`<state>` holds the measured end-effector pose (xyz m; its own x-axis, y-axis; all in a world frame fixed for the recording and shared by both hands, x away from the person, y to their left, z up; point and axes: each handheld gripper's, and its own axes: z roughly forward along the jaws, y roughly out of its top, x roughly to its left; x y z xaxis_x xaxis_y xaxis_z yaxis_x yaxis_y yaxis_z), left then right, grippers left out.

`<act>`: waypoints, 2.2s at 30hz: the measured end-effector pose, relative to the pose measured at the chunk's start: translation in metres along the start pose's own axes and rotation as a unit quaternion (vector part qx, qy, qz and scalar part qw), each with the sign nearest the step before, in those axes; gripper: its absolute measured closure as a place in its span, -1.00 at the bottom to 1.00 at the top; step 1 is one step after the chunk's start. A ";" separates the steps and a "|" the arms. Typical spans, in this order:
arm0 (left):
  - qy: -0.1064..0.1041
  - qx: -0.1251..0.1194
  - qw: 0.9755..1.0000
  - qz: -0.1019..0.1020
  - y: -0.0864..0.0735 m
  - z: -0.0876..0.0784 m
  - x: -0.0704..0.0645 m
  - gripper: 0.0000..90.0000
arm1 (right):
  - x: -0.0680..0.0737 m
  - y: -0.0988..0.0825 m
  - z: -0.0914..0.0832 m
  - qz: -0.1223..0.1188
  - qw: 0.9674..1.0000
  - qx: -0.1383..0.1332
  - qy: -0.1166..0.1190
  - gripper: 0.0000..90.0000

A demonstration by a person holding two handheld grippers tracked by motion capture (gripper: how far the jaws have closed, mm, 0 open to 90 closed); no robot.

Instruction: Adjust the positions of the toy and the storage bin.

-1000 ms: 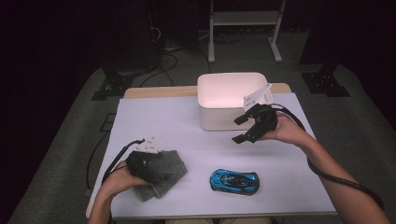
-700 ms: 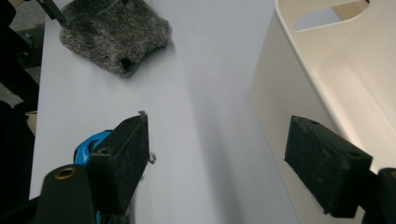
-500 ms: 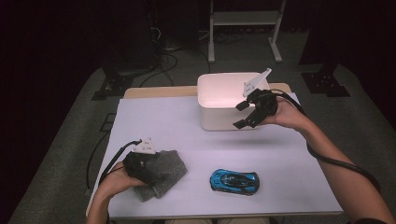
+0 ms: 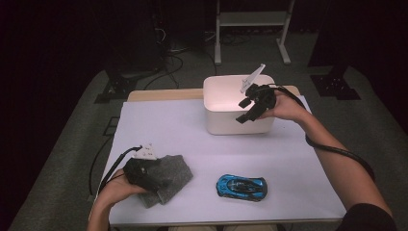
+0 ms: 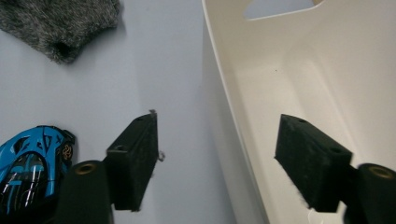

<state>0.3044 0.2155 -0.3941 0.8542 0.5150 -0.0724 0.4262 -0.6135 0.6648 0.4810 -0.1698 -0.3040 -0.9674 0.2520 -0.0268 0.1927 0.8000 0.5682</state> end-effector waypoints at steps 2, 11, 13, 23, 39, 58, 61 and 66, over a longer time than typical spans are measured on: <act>-0.002 0.001 1.000 0.000 0.000 0.000 0.000 -0.78 | -0.004 0.003 0.003 -0.002 1.000 0.000 0.001 -0.28; -0.020 -0.024 0.999 0.008 0.004 -0.005 -0.005 -0.78 | -0.012 0.009 0.019 -0.014 0.999 0.022 0.020 0.28; -0.019 -0.024 0.999 0.009 0.004 -0.006 -0.005 -0.78 | -0.012 0.009 0.021 -0.023 0.999 0.030 0.024 0.45; -0.023 -0.030 0.999 0.006 0.004 -0.006 -0.004 -0.78 | -0.017 0.006 0.026 -0.018 0.999 0.028 0.038 0.85; -0.028 -0.035 0.999 0.009 0.007 -0.005 -0.005 -0.78 | -0.001 0.010 0.028 -0.032 0.998 0.023 0.055 0.91; -0.031 -0.021 0.999 0.014 0.008 0.004 -0.007 -0.78 | 0.038 0.010 0.025 -0.040 0.997 0.014 0.065 0.92; -0.030 -0.021 0.999 0.016 0.008 0.003 -0.006 -0.78 | 0.043 0.010 0.025 -0.038 0.997 0.014 0.068 0.92; -0.029 -0.018 0.999 0.022 0.010 0.001 -0.009 -0.78 | 0.051 0.008 0.026 -0.041 0.997 0.009 0.069 0.92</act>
<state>0.3016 0.2045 -0.3881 0.8879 0.4523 -0.0843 0.3776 -0.6117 0.6951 0.4373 -0.1366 -0.3222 -0.9933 0.1081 0.0413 0.1127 0.8248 0.5541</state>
